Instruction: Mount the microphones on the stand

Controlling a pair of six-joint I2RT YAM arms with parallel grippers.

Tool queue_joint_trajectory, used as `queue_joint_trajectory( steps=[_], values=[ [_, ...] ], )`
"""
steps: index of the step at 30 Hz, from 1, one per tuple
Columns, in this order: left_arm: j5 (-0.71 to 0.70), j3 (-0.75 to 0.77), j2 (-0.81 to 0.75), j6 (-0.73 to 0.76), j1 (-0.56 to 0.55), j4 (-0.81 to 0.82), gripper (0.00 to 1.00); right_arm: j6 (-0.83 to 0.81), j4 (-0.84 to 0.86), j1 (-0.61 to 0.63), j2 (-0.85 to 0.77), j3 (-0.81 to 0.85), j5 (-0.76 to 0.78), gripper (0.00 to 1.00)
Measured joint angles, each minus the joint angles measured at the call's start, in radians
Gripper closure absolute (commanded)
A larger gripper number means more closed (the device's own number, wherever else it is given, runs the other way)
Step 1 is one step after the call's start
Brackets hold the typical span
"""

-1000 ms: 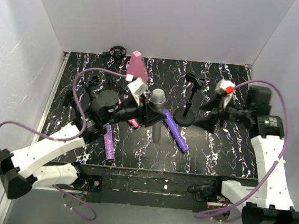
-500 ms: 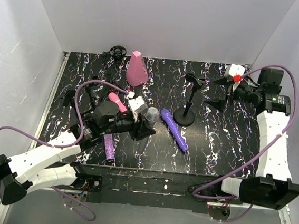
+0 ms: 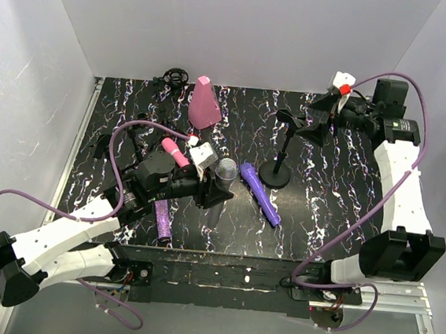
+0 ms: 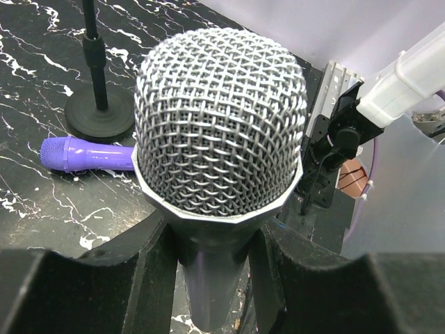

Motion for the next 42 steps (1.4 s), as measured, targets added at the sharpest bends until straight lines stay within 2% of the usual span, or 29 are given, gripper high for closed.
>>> queue_joint_trajectory(
  steps=[7, 16, 23, 28, 33, 35, 38, 42],
  values=[
    [0.002, 0.000, 0.000, -0.008, 0.000, 0.011, 1.00, -0.032, -0.085, 0.037, 0.135, 0.166, 0.000, 0.11],
    [0.002, -0.002, -0.001, -0.018, 0.000, 0.023, 1.00, -0.145, -0.237, 0.072, 0.217, 0.172, 0.005, 0.27],
    [0.002, -0.002, -0.002, -0.018, 0.000, 0.029, 1.00, -0.224, -0.307, 0.072, 0.222, 0.171, -0.002, 0.26],
    [0.002, -0.002, 0.000, -0.018, 0.000, 0.034, 1.00, -0.212, -0.289, 0.072, 0.209, 0.151, -0.015, 0.26],
    [-0.001, -0.002, 0.003, -0.019, 0.000, 0.038, 1.00, -0.180, -0.266, 0.072, 0.208, 0.151, -0.019, 0.30],
    [-0.003, -0.002, 0.004, -0.018, 0.000, 0.039, 1.00, -0.168, -0.253, 0.072, 0.208, 0.150, -0.019, 0.35],
    [-0.008, -0.002, 0.010, -0.016, 0.000, 0.046, 1.00, -0.160, -0.242, 0.072, 0.208, 0.150, -0.019, 0.49],
    [-0.016, 0.017, 0.035, -0.010, 0.000, 0.051, 1.00, -0.170, -0.242, 0.070, 0.208, 0.150, -0.020, 0.84]
  ],
)
